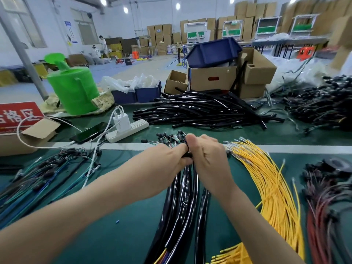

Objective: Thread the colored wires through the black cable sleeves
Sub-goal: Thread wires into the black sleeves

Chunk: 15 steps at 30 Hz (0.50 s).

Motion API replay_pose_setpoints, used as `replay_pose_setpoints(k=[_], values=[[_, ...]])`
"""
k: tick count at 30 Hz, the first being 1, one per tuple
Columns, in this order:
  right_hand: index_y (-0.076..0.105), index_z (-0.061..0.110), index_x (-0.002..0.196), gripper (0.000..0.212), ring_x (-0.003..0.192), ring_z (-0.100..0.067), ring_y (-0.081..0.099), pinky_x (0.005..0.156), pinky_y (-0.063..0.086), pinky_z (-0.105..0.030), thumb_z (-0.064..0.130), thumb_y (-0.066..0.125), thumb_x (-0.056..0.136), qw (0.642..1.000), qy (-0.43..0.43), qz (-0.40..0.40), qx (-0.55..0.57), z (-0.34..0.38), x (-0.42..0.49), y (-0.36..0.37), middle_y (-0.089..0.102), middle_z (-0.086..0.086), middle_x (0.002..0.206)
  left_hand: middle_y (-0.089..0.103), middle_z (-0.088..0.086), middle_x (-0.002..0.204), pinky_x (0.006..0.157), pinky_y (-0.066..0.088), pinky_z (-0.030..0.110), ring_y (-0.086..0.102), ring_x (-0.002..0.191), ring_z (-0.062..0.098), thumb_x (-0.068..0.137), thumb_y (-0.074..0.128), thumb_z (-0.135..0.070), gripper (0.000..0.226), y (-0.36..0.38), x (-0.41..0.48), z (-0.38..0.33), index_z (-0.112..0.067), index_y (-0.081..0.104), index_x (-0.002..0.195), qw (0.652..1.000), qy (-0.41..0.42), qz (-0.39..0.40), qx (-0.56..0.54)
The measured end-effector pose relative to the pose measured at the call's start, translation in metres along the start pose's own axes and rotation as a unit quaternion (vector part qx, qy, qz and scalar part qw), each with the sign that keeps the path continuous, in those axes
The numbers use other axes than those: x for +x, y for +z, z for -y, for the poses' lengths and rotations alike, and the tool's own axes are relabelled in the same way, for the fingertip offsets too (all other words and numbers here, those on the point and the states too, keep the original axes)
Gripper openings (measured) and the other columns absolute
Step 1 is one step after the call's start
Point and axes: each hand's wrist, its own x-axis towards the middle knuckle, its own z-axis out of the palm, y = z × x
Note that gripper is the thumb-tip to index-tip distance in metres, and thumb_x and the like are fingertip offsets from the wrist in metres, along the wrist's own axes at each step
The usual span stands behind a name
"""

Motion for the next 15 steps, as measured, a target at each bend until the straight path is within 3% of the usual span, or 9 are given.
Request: replay_pose_setpoints(k=[3, 6, 9, 13, 15], values=[[0.045, 0.004, 0.045, 0.070, 0.053, -0.009, 0.043, 0.066, 0.037, -0.027, 0.053, 0.031, 0.093, 0.994, 0.071, -0.046, 0.074, 0.003, 0.004, -0.016, 0.044, -0.007, 0.047, 0.038, -0.003, 0.056, 0.055, 0.035, 0.038, 0.043, 0.054, 0.024, 0.087, 0.014, -0.054, 0.042, -0.020, -0.011, -0.004, -0.020, 0.038, 0.090, 0.996, 0.045, -0.081, 0.001], [0.035, 0.005, 0.045, 0.069, 0.043, -0.014, 0.028, 0.049, 0.027, -0.024, 0.055, 0.036, 0.093, 0.981, 0.140, -0.067, 0.120, -0.005, 0.006, -0.033, 0.030, -0.001, 0.043, 0.037, -0.003, 0.051, 0.049, 0.030, 0.033, 0.038, 0.046, 0.018, 0.083, 0.015, -0.056, 0.043, -0.037, -0.023, -0.007, -0.021, 0.039, 0.083, 0.989, 0.065, -0.127, -0.044], [0.024, 0.016, 0.044, 0.061, 0.045, -0.016, 0.017, 0.047, 0.016, -0.037, 0.052, 0.043, 0.089, 0.985, 0.140, -0.076, 0.068, -0.008, 0.008, -0.042, 0.021, 0.001, 0.044, 0.039, -0.003, 0.052, 0.054, 0.032, 0.034, 0.039, 0.048, 0.020, 0.082, 0.014, -0.056, 0.044, -0.044, -0.025, -0.008, -0.021, 0.039, 0.084, 0.993, 0.047, -0.102, -0.021], [0.015, 0.021, 0.039, 0.063, 0.036, -0.014, 0.019, 0.042, 0.014, -0.021, 0.039, 0.045, 0.091, 0.993, 0.062, -0.033, -0.098, -0.004, 0.012, -0.054, 0.020, 0.003, 0.035, 0.044, 0.000, 0.061, 0.062, 0.041, 0.040, 0.047, 0.057, 0.023, 0.080, 0.009, -0.056, 0.033, -0.044, -0.025, -0.002, -0.029, 0.028, 0.083, 0.999, 0.008, -0.006, 0.040], [0.015, 0.020, 0.041, 0.062, 0.038, -0.018, 0.023, 0.044, 0.016, -0.021, 0.043, 0.044, 0.091, 0.986, 0.032, 0.001, -0.162, 0.006, 0.014, -0.059, 0.017, 0.002, 0.035, 0.046, -0.002, 0.069, 0.066, 0.045, 0.041, 0.050, 0.064, 0.023, 0.080, 0.007, -0.057, 0.027, -0.040, -0.025, 0.000, -0.033, 0.019, 0.081, 0.996, 0.013, 0.040, 0.076]])
